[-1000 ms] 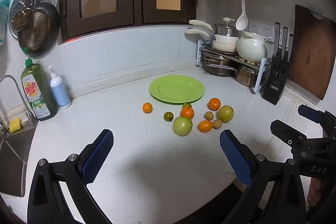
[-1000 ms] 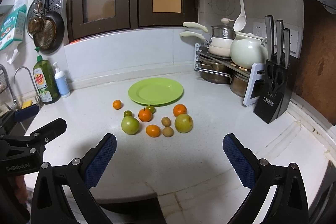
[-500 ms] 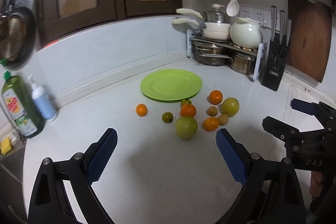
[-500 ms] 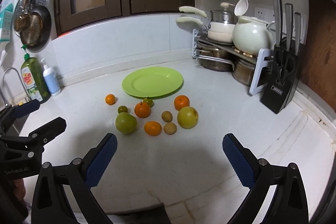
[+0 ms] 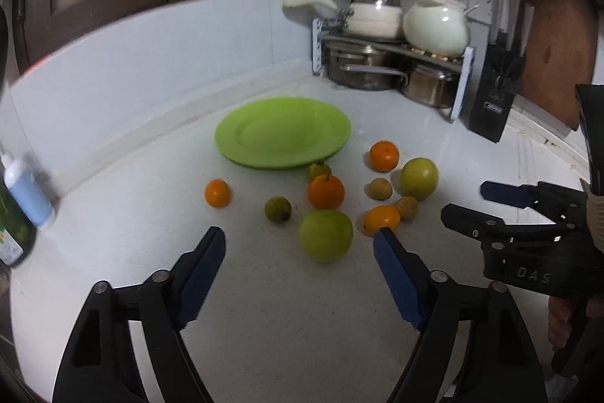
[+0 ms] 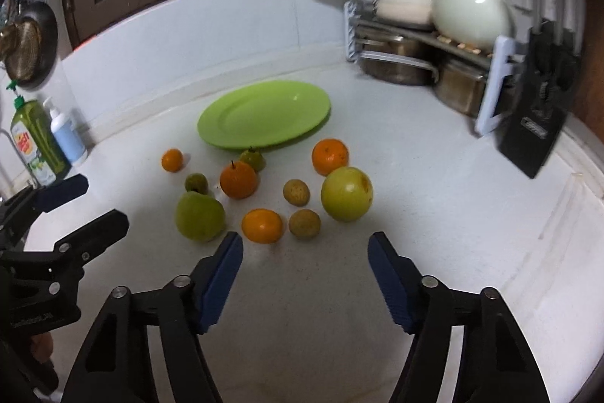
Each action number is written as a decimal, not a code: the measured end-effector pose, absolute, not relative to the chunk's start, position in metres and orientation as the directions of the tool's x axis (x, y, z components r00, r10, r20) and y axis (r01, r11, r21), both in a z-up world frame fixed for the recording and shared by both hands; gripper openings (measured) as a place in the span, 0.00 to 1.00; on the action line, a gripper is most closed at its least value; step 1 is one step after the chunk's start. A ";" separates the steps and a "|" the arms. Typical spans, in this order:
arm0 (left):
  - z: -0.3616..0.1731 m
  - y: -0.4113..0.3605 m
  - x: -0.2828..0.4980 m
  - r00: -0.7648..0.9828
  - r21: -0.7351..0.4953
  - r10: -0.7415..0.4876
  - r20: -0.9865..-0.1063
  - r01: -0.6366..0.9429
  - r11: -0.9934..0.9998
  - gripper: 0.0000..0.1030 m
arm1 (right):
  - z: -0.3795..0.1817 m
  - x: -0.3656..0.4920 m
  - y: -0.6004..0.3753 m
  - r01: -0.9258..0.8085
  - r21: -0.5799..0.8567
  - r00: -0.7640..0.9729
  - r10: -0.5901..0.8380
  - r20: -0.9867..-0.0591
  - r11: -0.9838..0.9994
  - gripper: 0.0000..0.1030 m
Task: Organize fruits
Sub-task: 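Move left tool around the large green apple while right tool reaches the small brown fruit, then close left tool on the green apple while right tool grasps the brown fruit, lift both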
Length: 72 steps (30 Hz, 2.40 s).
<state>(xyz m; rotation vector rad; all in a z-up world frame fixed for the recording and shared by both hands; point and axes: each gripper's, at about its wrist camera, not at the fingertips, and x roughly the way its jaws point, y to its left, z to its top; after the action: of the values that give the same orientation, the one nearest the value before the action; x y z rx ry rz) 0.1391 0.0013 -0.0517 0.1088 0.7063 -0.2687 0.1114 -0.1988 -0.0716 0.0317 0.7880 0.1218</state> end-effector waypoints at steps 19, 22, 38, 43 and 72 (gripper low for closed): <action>-0.095 -0.019 0.187 0.632 -0.044 -0.198 -0.749 0.250 0.967 0.59 | -0.114 0.168 -0.204 -0.212 0.142 0.582 0.242 -0.776 0.967 0.38; -0.098 -0.019 0.191 0.623 -0.055 -0.205 -0.755 0.251 0.966 0.59 | -0.116 0.173 -0.203 -0.220 0.144 0.575 0.248 -0.780 0.965 0.38; -0.108 -0.027 0.203 0.592 -0.088 -0.254 -0.765 0.294 0.952 0.47 | -0.124 0.180 -0.202 -0.223 0.149 0.556 0.251 -0.792 0.963 0.30; -0.107 -0.024 0.202 0.588 -0.101 -0.255 -0.767 0.282 0.954 0.47 | -0.116 0.175 -0.200 -0.224 0.137 0.574 0.244 -0.781 0.965 0.30; -0.051 -0.008 0.201 0.727 -0.028 -0.227 -0.648 0.275 0.961 0.47 | -0.055 0.175 -0.177 -0.276 0.088 0.685 0.260 -0.681 0.957 0.30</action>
<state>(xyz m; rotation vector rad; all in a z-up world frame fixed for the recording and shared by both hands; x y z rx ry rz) 0.2015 -0.0078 -0.0514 0.0718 0.7043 -0.2773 0.1753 -0.1771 -0.0550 -0.0217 0.7597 0.3003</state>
